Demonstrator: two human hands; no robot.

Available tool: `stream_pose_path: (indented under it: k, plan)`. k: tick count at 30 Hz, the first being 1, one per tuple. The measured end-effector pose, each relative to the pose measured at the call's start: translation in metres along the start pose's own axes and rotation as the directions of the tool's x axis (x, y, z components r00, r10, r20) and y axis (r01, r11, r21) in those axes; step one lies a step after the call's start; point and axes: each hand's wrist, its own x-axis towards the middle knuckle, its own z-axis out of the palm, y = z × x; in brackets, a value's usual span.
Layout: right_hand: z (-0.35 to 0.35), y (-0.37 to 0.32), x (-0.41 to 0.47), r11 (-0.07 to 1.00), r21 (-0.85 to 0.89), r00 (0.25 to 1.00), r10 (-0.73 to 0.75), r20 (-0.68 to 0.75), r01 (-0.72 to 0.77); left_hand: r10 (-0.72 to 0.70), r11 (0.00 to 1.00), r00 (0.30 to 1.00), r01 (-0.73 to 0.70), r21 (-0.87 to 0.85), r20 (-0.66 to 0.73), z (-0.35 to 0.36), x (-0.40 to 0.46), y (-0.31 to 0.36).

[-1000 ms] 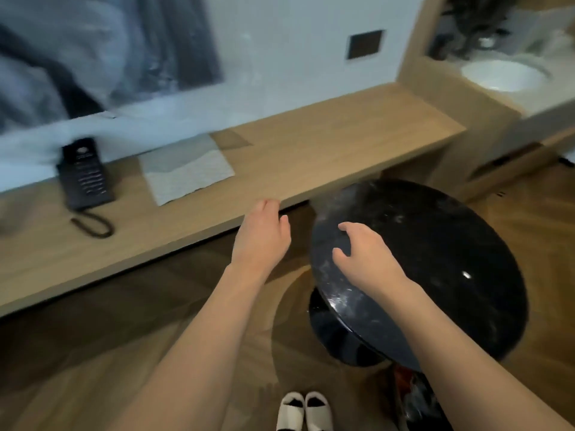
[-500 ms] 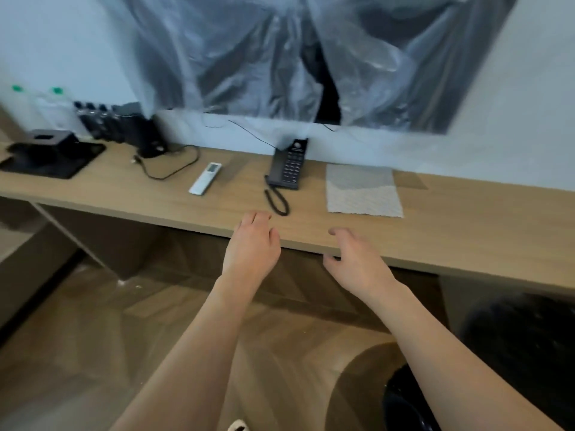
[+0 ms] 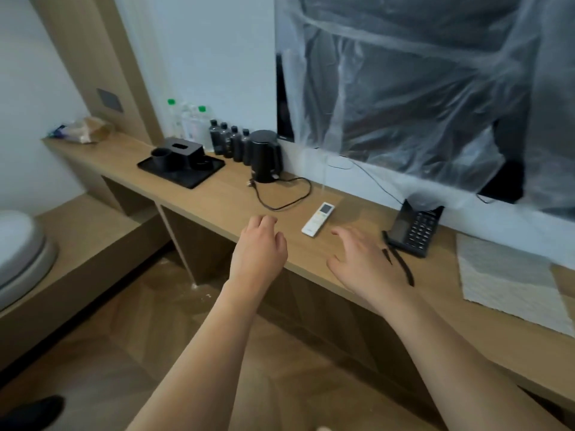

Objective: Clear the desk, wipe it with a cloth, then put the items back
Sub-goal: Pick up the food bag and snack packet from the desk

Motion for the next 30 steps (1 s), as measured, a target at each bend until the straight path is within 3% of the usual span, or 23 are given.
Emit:
stream_pose_path:
  k: [17, 24, 30]
  plan:
    - [0.086, -0.124, 0.284, 0.965, 0.146, 0.957, -0.242, 0.163, 0.219, -0.217, 0.968, 0.966, 0.231, 0.096, -0.139, -0.050, 0.217, -0.164]
    - [0.141, -0.219, 0.375, 0.952, 0.168, 0.935, -0.288, 0.208, 0.256, -0.281, 0.952, 0.946, 0.296, 0.077, -0.163, -0.089, 0.290, -0.270]
    - [0.194, -0.336, 0.454, 0.941, 0.192, 0.921, -0.319, 0.222, 0.280, -0.304, 0.942, 0.930, 0.326, 0.077, -0.207, -0.166, 0.357, -0.382]
